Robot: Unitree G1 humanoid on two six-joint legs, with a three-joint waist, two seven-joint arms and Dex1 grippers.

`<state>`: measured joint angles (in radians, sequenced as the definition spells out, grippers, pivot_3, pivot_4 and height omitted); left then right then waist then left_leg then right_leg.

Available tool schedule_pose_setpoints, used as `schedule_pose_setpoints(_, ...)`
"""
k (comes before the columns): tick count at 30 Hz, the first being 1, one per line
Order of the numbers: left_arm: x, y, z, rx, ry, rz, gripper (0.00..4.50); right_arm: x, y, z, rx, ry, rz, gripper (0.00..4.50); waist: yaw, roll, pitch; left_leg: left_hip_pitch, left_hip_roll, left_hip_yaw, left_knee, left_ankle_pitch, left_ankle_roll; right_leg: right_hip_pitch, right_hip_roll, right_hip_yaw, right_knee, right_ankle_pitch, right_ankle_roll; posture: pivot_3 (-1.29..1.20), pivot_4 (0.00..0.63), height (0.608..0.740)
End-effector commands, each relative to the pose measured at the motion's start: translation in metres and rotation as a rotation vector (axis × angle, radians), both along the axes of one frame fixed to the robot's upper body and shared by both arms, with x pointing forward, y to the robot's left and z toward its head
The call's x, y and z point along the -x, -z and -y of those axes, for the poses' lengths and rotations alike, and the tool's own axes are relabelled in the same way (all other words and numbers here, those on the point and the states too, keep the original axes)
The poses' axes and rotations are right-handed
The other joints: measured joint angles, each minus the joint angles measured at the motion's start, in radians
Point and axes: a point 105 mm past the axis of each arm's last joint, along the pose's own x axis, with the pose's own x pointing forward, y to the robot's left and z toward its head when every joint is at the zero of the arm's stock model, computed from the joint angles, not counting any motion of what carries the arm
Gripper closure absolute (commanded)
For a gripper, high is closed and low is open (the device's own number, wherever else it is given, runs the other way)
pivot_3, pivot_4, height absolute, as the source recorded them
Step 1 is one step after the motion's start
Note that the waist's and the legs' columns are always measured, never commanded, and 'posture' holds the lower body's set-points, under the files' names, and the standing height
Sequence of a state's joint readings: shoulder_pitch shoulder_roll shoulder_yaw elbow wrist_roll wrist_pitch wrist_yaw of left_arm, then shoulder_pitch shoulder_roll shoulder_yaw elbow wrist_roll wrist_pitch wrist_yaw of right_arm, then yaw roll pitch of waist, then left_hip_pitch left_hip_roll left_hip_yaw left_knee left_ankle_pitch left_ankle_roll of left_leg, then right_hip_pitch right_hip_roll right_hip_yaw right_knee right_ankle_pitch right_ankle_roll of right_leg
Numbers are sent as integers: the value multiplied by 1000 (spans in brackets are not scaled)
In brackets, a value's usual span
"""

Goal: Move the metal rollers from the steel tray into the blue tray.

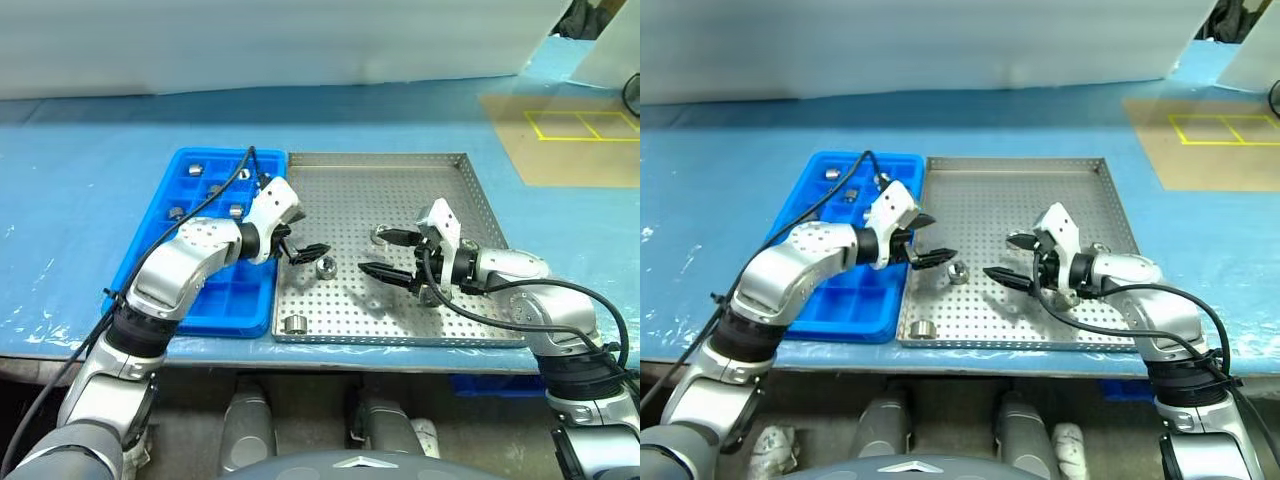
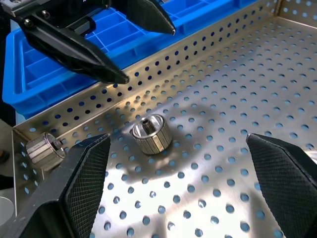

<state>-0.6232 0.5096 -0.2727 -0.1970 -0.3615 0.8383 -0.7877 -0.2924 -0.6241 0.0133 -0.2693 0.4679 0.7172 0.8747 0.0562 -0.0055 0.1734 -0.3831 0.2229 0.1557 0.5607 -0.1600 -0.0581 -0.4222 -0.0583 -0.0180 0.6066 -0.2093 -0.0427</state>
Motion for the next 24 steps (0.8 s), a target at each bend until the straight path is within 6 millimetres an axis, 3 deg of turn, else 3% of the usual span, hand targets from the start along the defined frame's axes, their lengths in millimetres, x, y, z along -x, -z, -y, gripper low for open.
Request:
schedule_pose_setpoints(1,12,-6,7,-19,128,-38,13,4,-13,1,-9,4,50,0,-10,0,0,0,0,0,0,0,0,0,0,0,0,0,0,-196,150,740)
schedule_pose_setpoints(13,26,-6,-17,-237,368,-56,13,8,-7,5,-3,28,41,0,-17,1,0,2,0,1,0,0,0,1,0,1,0,0,0,-207,150,740)
schedule_pose_setpoints(24,51,14,-28,-374,515,-81,13,10,-3,4,1,21,27,0,-16,1,0,2,0,1,0,0,0,1,0,1,1,0,0,-191,150,740)
